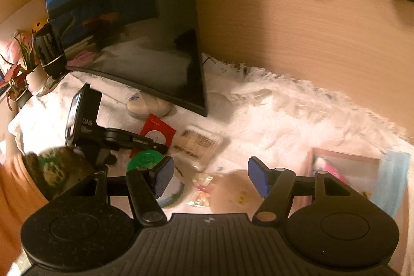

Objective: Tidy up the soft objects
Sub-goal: 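Close the left gripper on the red sachet and lift it, then grasp the clear cotton swab pack with the right gripper while the left holds the sachet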

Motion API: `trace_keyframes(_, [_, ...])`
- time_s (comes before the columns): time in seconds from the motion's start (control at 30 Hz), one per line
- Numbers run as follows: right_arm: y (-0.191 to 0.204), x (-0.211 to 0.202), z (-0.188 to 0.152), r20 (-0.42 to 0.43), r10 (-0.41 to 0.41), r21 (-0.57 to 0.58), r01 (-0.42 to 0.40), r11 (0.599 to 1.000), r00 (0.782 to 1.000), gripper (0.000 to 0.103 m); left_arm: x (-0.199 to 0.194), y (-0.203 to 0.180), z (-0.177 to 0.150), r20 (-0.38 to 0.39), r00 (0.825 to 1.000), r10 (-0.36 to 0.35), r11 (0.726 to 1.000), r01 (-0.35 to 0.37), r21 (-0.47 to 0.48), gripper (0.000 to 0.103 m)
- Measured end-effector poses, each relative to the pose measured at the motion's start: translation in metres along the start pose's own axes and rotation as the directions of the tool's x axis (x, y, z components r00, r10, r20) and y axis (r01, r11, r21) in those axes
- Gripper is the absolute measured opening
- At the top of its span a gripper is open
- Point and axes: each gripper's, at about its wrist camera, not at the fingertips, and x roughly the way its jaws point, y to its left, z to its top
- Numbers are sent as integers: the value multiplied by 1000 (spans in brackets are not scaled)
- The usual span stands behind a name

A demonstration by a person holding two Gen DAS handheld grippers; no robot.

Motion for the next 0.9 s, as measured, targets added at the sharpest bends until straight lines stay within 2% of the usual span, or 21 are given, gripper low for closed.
trace_keyframes(0.1, [12, 42, 26, -116, 9, 66, -1, 998, 993, 65, -12, 4, -11, 62, 998, -1, 1000, 0, 24, 8])
trace_keyframes(0.23, [25, 109, 48, -238, 28, 133, 4, 991, 971, 65, -41, 18, -24, 160, 986, -54, 999, 54, 7, 8])
trace_keyframes(0.33, [39, 151, 53, -303, -13, 107, 48, 993, 953, 65, -67, 30, -30, 219, 973, -67, 997, 72, -15, 8])
trace_keyframes(0.43, [42, 187, 54, -372, -86, 102, 133, 986, 924, 65, -90, 42, -33, 255, 966, -53, 998, 57, -9, 8])
trace_keyframes(0.47, [41, 195, 54, -388, -89, 112, 142, 983, 917, 65, -97, 45, -34, 267, 963, -44, 999, 46, -2, 8])
trace_keyframes(0.57, [35, 215, 51, -413, -61, 183, 149, 972, 909, 68, -114, 53, -40, 294, 956, -9, 1000, 9, 3, 8])
trace_keyframes(0.6, [33, 217, 50, -410, -58, 197, 150, 969, 910, 74, -115, 55, -43, 298, 955, 2, 1000, -2, 1, 8])
trace_keyframes(0.7, [33, 222, 50, -397, -58, 217, 155, 964, 916, 83, -118, 62, -50, 294, 955, 40, 999, -39, -9, 8])
trace_keyframes(0.83, [39, 222, 47, -392, -90, 181, 173, 968, 915, 84, -119, 66, -60, 284, 957, 58, 998, -50, -35, 8])
trace_keyframes(0.9, [42, 222, 44, -397, -140, 160, 218, 963, 907, 84, -119, 66, -62, 284, 957, 62, 998, -54, -36, 8])
